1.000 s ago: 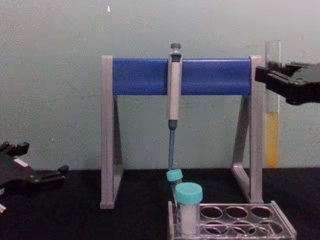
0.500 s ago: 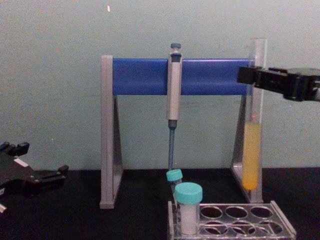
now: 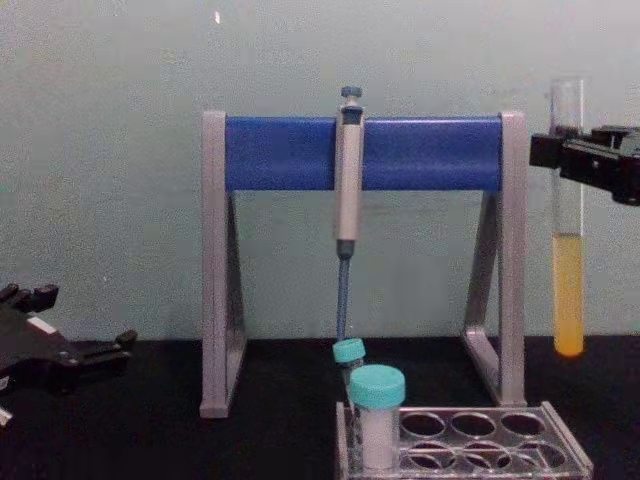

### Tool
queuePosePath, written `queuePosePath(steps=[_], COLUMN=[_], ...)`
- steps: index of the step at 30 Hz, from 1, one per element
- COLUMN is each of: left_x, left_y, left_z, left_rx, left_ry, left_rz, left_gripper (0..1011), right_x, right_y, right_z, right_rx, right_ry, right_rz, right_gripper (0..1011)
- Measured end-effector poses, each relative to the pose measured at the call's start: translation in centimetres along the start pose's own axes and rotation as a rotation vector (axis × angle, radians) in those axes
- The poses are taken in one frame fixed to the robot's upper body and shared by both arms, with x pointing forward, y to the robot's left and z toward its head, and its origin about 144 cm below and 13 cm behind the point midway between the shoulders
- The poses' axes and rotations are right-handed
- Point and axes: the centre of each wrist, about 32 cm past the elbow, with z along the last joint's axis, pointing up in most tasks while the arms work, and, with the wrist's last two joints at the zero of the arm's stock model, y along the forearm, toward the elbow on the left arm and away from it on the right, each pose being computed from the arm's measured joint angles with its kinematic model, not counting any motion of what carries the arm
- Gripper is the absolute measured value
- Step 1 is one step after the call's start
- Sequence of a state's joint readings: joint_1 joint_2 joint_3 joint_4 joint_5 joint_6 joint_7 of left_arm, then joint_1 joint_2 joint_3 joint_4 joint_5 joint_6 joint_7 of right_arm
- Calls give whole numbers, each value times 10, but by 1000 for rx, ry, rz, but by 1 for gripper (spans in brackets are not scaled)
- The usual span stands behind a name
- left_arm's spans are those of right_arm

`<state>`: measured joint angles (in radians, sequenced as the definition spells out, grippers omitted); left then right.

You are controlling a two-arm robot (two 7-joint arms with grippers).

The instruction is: Pick up the test tube from the test tube rack, shake it, then place it back into the test tube rack.

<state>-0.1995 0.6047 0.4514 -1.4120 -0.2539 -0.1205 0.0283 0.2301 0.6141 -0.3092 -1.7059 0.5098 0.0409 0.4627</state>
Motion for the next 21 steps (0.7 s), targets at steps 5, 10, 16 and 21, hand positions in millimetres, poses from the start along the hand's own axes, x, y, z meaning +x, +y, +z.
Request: queuePosePath(steps=[5,10,16,21], left_x=[0,0,0,0], left_y=[0,0,0,0], left_z=[0,0,0,0], left_rx=[0,0,0,0], left_ry=[0,0,0,0], left_rz=[0,0,0,0], left_gripper=[1001,1001,1001,1001], right_x=[-1,-4,-10,-14], right_y=[7,16,27,32], right_z=[-3,-7,-12,-14], right_rx=[30,61,91,107], right_ry=[-9,2,39,81], right_rz=[-28,-50,-30,14], right_gripper=[234,234,234,234])
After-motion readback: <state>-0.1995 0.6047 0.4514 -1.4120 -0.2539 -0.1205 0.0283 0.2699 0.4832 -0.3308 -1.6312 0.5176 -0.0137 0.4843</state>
